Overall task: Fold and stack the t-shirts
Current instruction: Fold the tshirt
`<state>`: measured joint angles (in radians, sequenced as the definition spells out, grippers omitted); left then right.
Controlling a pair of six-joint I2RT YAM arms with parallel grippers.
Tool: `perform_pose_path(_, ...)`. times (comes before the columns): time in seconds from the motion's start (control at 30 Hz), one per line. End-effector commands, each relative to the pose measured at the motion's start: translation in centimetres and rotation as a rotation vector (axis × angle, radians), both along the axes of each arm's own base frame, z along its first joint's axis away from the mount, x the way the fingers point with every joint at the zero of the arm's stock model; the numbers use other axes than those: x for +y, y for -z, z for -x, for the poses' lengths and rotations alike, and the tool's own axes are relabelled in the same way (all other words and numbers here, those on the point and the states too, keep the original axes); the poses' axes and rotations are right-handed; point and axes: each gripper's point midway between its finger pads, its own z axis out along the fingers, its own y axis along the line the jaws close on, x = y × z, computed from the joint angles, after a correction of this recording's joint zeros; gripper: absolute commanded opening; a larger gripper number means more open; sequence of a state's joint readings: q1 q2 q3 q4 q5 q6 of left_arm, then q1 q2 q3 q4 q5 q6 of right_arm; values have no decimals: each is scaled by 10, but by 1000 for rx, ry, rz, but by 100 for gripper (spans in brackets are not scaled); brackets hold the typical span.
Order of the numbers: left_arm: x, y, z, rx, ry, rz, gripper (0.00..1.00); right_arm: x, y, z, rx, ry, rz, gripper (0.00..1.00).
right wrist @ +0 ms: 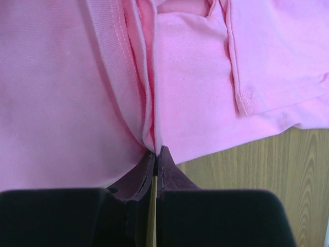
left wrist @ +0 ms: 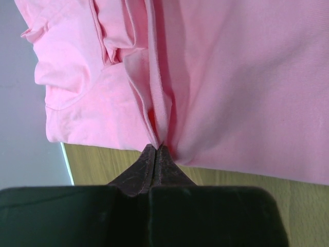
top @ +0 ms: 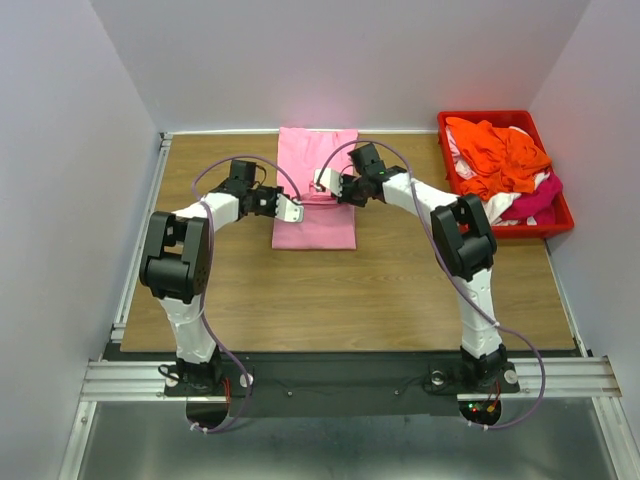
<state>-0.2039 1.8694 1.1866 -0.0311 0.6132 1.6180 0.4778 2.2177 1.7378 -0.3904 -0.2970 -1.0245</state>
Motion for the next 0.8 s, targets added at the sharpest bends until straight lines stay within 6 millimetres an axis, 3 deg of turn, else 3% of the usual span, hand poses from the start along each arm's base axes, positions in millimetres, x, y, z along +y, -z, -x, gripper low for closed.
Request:
perform_pose_path(0.0, -4, -34, -26, -110, 8, 41, 0, 1, -24, -19, -63, 9, -38, 1)
perform_pose_path(0.2, -9, -39, -27, -122, 32, 59, 0, -9, -33, -18, -65, 33, -49, 1)
perform_pose_path(0.53, -8, -30, -42, -119, 10, 48, 1, -17, -21, -30, -55, 66, -40, 1)
perform_pose_path(0.57, -8, -23, -44, -108, 6, 47, 5, -17, -17, -31, -49, 70, -36, 1)
perform_pose_path(0.6, -7, -23, -46, -111, -4, 47, 15, -17, -16, -33, -51, 73, -35, 1)
perform_pose_path(0.67, -6, -21, -52, -110, -30, 50, 24, -19, -12, -35, -45, 92, -26, 21)
perform_pose_path(0.7, -5, -22, -54, -108, -41, 57, 49, -20, -14, -37, -49, 104, -27, 35)
perform_pose_path(0.73, -4, -24, -57, -114, -57, 58, 61, -22, -17, -40, -60, 124, -23, 58)
perform_pose_path(0.77, -3, -29, -58, -125, -61, 61, 75, -23, -24, -44, -69, 141, -30, 62)
